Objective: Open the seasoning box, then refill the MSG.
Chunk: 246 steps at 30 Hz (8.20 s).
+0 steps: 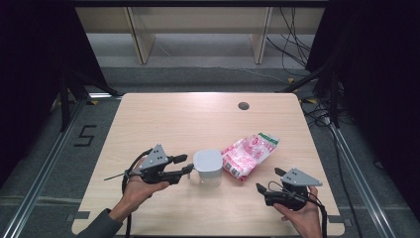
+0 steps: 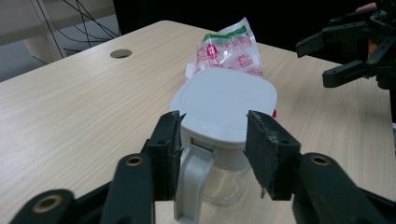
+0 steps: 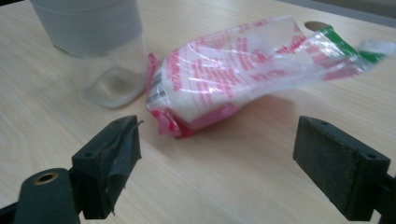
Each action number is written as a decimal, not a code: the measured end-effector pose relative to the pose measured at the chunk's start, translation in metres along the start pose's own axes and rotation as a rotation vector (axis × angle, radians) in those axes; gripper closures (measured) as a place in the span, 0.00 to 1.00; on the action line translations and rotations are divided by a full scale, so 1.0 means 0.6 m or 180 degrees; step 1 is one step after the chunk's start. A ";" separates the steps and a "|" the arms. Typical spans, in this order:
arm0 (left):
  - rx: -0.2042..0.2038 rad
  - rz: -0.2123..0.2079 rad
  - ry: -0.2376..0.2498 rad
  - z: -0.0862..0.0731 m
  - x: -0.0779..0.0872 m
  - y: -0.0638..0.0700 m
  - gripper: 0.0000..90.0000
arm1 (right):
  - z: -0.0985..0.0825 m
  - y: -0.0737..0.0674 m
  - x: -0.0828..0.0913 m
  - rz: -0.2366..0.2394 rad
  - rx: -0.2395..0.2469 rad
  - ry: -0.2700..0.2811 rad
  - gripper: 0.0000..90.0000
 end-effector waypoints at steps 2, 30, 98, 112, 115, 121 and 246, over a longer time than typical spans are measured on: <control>-0.0053 0.0031 0.0005 0.006 -0.003 -0.002 0.71 | 0.006 -0.005 -0.009 0.0006 0.0082 -0.0023 0.17; -0.0102 0.0098 -0.0062 0.005 -0.035 -0.007 0.99 | 0.055 -0.035 -0.059 0.0293 0.0344 0.0083 0.58; -0.0020 0.0107 0.0125 -0.011 -0.029 -0.009 0.99 | 0.119 -0.089 -0.108 0.0619 0.0835 0.0292 1.00; -0.0027 0.0109 0.0131 -0.013 -0.028 -0.011 0.98 | 0.132 -0.094 -0.108 0.0631 0.0966 0.0383 1.00; -0.0005 0.0077 0.0114 -0.012 -0.026 -0.010 0.91 | 0.131 -0.100 -0.108 0.0639 0.0861 0.0366 1.00; 0.0000 0.0089 0.0153 -0.013 -0.016 -0.009 0.69 | 0.137 -0.104 -0.104 0.0658 0.0879 0.0389 1.00; -0.0006 0.0397 -0.0211 -0.113 0.046 0.009 0.26 | 0.042 0.099 -0.158 -0.0113 -0.1398 0.0025 0.26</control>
Point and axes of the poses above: each handheld gripper's, and its own axes: x roughly backward along the jaws, z roughly out of its top, y roughly to its right, the point moved 3 cm from there along -x, roughly forward along the jaws, and after that the axes turned 3 degrees about -y, right-handed, at the moved point
